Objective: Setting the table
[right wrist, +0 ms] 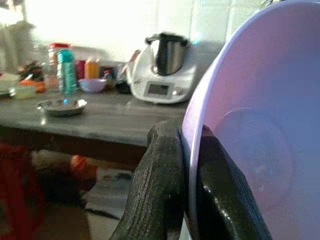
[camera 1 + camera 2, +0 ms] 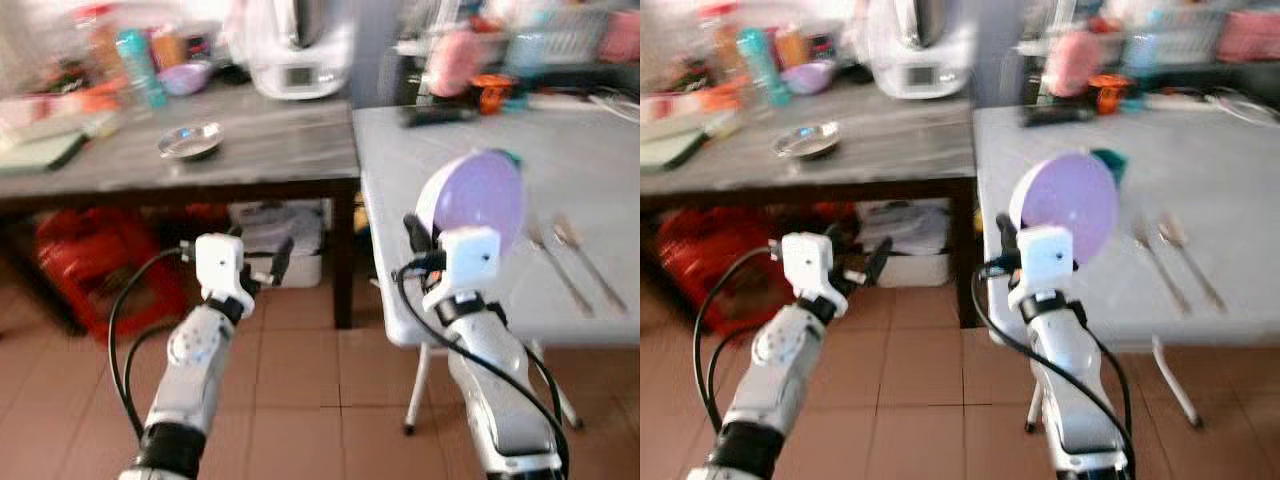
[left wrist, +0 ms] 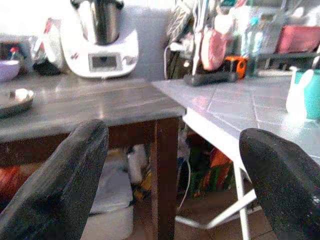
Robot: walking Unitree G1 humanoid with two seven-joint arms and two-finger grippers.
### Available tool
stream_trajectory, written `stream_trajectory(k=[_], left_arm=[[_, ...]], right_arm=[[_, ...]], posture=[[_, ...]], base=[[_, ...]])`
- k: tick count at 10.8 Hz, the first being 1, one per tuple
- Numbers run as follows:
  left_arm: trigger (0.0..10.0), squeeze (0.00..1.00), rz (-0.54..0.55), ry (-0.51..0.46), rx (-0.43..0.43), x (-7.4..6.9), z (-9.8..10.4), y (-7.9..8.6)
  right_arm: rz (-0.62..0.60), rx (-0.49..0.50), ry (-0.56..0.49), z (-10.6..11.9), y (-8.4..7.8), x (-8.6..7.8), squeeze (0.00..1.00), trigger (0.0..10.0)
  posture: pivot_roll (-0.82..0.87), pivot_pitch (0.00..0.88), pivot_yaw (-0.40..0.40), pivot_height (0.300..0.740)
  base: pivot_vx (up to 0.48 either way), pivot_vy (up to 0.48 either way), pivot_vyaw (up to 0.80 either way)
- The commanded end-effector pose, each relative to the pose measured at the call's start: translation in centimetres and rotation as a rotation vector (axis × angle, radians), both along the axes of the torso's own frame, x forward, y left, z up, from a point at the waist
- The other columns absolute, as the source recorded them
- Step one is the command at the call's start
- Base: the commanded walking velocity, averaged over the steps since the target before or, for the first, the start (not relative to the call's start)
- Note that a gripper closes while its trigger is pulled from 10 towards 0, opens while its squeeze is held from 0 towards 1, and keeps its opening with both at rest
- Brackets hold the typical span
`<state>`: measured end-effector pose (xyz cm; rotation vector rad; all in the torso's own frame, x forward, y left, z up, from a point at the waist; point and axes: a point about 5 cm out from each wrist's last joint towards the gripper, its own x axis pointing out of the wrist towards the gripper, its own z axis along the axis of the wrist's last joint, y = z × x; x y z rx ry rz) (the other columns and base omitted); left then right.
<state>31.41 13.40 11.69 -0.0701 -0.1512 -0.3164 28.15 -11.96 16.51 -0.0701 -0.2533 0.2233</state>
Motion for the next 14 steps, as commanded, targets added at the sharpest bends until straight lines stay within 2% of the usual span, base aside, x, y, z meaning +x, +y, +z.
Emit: stream_trajectory(k=[1, 3, 6, 10, 14], left_arm=[[10.0, 0.00, 0.028, 0.004, 0.013, 0.1, -0.1, 1.1], [10.0, 0.00, 0.023, 0.006, 0.016, 0.0, -0.1, 0.9], [10.0, 0.00, 0.020, 0.014, 0.018, -0.1, -0.4, 0.9], [10.0, 0.00, 0.020, 0.014, 0.023, 0.0, -0.5, 0.9], [10.0, 0.00, 0.007, 0.020, 0.024, -0.1, -0.7, 0.6]], right_arm=[[0.035, 0.014, -0.008, 0.2, 1.0, -0.2, 0.00, 10.0], [0.051, 0.009, 0.014, -0.6, 1.3, -0.6, 0.00, 10.0], [0.043, 0.000, 0.043, -1.7, 1.2, -1.0, 0.00, 10.0], [0.031, 0.012, 0.049, -1.8, 0.9, -0.7, 0.00, 10.0], [0.017, 0.009, 0.051, -1.9, 0.6, -0.8, 0.00, 10.0]], posture=[[0.01, 0.005, 0.069, 0.740], [0.01, 0.004, 0.068, 0.740], [0.01, 0.005, 0.066, 0.740], [0.01, 0.000, 0.068, 0.740], [0.00, 0.005, 0.076, 0.740]], base=[[0.000, 0.401, -0.75], [0.000, 0.407, -0.61], [0.000, 0.411, 0.00], [0.000, 0.412, 0.70], [0.000, 0.411, 0.00]])
